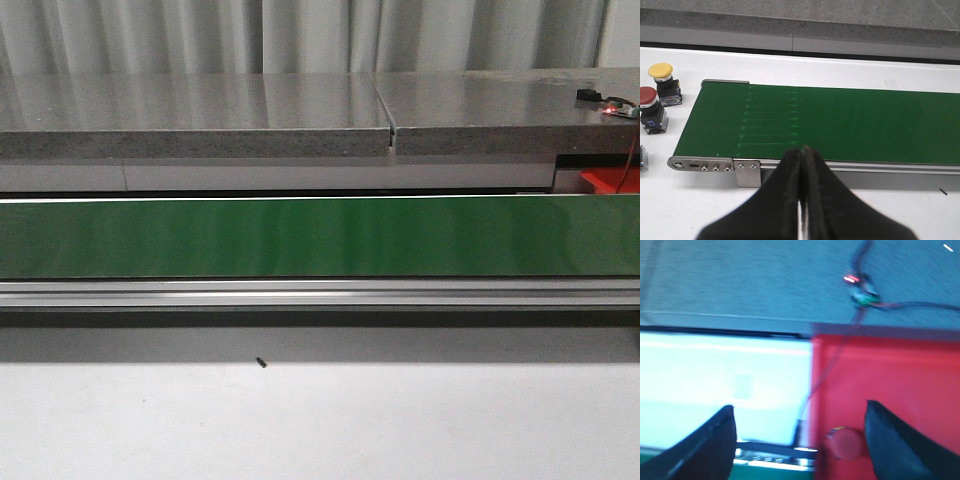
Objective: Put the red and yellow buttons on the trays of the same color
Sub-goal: 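Release the button and raise the right gripper from the red tray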
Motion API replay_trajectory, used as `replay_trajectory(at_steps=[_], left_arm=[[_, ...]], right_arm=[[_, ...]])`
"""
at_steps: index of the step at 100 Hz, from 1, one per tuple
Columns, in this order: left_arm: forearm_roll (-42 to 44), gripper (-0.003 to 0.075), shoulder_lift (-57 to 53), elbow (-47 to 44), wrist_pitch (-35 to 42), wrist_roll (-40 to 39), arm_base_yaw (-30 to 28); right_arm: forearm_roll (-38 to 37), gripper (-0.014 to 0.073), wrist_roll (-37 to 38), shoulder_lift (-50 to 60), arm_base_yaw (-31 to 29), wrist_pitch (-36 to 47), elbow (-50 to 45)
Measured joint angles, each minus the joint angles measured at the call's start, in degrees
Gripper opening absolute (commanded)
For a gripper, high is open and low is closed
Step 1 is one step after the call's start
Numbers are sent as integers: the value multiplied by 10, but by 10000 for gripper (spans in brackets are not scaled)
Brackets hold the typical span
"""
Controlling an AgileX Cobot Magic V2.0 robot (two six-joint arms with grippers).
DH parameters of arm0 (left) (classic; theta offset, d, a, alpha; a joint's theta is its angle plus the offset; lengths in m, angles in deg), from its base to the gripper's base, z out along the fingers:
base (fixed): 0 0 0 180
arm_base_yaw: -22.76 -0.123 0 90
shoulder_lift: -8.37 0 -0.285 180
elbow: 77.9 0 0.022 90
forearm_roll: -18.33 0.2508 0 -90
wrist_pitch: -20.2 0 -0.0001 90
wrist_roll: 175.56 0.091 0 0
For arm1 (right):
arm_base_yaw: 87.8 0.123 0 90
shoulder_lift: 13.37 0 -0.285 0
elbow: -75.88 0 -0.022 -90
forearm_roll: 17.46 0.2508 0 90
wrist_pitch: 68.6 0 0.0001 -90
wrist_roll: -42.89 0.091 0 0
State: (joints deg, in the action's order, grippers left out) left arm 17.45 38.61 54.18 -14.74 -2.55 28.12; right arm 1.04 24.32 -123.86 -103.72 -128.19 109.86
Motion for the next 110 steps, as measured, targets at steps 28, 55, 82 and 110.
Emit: replay_trajectory(at_steps=[28, 55, 82, 110], left_arm=[[0, -20, 0, 0, 0, 0, 0], [0, -20, 0, 0, 0, 0, 0], [0, -20, 0, 0, 0, 0, 0], [0, -20, 0, 0, 0, 0, 0]], right_arm=[[-27, 540, -4, 113, 129, -9, -82], [-32, 539, 15, 278, 155, 80, -311], [-34, 536, 34, 425, 155, 111, -512], [-34, 108, 36, 521, 155, 113, -624]])
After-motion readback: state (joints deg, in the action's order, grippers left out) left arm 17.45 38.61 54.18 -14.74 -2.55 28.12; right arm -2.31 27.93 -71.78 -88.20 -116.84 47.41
